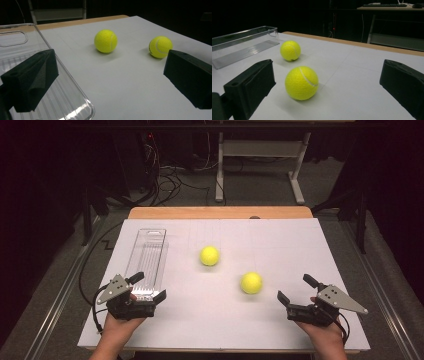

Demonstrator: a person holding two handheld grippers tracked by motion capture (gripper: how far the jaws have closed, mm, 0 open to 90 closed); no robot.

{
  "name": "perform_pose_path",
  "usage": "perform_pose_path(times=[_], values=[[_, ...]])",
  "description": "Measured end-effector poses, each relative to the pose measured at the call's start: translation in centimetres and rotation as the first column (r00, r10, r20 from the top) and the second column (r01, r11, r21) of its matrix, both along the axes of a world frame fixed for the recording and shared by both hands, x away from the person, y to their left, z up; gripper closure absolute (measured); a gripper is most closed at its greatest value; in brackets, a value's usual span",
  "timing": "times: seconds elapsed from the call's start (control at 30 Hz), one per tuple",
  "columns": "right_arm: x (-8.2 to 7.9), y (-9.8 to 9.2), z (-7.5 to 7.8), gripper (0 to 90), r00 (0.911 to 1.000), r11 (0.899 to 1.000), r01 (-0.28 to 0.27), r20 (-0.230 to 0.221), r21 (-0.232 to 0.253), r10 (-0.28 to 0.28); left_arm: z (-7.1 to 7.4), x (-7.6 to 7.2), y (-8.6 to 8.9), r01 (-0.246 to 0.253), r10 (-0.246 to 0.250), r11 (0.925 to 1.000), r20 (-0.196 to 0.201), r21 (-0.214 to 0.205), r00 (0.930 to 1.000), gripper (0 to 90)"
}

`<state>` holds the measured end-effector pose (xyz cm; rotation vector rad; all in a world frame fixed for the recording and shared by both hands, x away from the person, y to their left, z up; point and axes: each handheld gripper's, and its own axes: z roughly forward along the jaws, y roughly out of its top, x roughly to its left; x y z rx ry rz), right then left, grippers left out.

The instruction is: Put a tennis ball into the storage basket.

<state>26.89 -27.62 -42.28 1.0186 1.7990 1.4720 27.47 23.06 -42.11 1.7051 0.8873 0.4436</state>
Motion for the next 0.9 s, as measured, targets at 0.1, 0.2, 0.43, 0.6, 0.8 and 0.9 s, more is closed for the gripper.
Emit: perform_pose_path(times=[0.1, 0.2, 0.43, 0.6, 0.8, 0.9], values=[[0.0, -0.04, -0.01, 0.1, 1.0, 1.0, 0.003, 0.001, 0.001, -0.003, 0.05, -0.05, 0.06, 0.0, 0.0, 1.0, 0.003, -0.001, 1.0, 0.5], [-0.02, -0.07, 0.03, 0.1, 1.0, 1.0, 0.002, 0.003, 0.002, -0.002, 0.07, -0.06, 0.12, -0.001, 0.001, 1.0, 0.004, -0.004, 1.0, 0.6], [-0.06, -0.12, 0.07, 0.1, 0.9999, 1.0, 0.006, 0.009, 0.002, -0.006, 0.17, -0.08, 0.2, 0.001, -0.001, 1.0, 0.009, -0.007, 1.0, 0.6], [-0.06, -0.04, 0.08, 0.1, 0.9999, 1.0, 0.006, 0.012, 0.001, -0.006, 0.29, -0.15, 0.29, 0.003, -0.003, 0.9999, 0.016, -0.013, 0.9999, 0.6], [-0.06, 0.02, 0.06, 0.1, 1.0, 1.0, 0.004, 0.009, -0.006, -0.004, 0.45, -0.27, 0.29, 0.008, -0.008, 0.9999, 0.02, -0.008, 0.9998, 0.6], [-0.04, -0.01, 0.04, 0.1, 1.0, 1.0, 0.005, 0.006, -0.003, -0.005, 0.66, -0.37, 0.3, 0.002, -0.002, 1.0, 0.028, 0.007, 0.9996, 0.3]])
